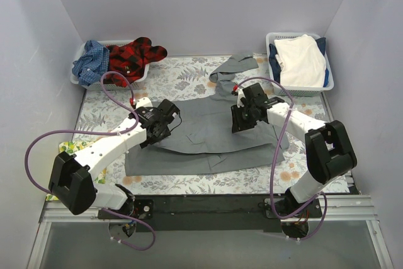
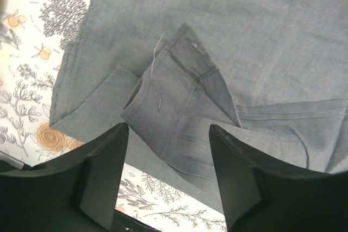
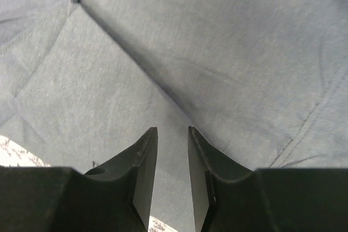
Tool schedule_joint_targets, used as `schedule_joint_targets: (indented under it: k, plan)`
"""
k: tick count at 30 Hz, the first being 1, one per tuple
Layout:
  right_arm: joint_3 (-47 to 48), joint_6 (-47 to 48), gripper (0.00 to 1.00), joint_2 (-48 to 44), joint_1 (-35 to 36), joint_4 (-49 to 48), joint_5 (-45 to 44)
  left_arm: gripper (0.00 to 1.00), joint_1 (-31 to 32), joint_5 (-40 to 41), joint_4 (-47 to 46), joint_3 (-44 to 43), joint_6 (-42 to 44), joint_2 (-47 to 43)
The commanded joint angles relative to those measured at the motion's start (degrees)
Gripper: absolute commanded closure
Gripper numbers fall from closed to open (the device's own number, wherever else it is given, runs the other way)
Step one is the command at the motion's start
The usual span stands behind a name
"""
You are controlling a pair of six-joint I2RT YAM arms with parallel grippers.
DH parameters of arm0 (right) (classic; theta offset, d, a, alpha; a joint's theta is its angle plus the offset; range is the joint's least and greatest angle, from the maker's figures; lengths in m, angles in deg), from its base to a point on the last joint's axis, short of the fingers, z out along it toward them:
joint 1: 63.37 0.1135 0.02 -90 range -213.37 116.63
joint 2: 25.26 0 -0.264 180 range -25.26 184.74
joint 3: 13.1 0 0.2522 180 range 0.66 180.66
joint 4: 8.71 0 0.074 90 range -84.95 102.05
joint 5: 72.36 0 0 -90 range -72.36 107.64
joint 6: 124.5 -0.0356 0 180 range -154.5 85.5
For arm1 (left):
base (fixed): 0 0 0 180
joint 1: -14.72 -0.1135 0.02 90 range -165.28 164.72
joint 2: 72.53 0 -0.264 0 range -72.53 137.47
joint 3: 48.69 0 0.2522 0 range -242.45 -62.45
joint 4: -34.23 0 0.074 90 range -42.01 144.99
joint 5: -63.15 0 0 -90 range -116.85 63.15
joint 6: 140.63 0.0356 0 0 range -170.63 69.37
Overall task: Fold and stack the long sleeve shirts
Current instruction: Fold the shirt
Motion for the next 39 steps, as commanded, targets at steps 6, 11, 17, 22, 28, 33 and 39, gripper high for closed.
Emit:
schedule_joint_targets:
  k: [6,11,17,22,28,33,39]
  plan:
    - [2.0,3.08,0.64,5.76,0.13,7.01,5.25,0.32,0.12,5.44,14.76,-2.04,-13.9,-1.36]
    - [0.33,1.5,0.65,6.83,-0.57,9.56,-0.28,0.25,0.03,4.74,13.11,-1.69,-12.08,-3.73]
    - [0.15,0.44,0.65,6.74,-2.15,9.48,-1.6,0.21,-0.84,-7.27,-1.92,0.15,1.44,1.25]
    - [0.77,0.35,0.65,7.09,-2.07,8.95,-0.99,0.22,-4.18,-11.96,-4.98,0.33,6.46,8.91]
    - [0.59,0.18,0.65,6.74,-2.07,9.04,-1.34,0.28,-9.89,-18.63,-15.1,0.95,13.94,11.2]
    - [0.94,0.09,0.65,6.39,-2.15,9.12,-2.48,0.4,-10.16,-23.64,-15.46,0.94,16.93,14.98]
    - [1.82,-0.08,0.65,6.91,-2.07,9.48,-3.01,0.61,-10.16,-24.09,-15.38,2.18,20.45,15.51]
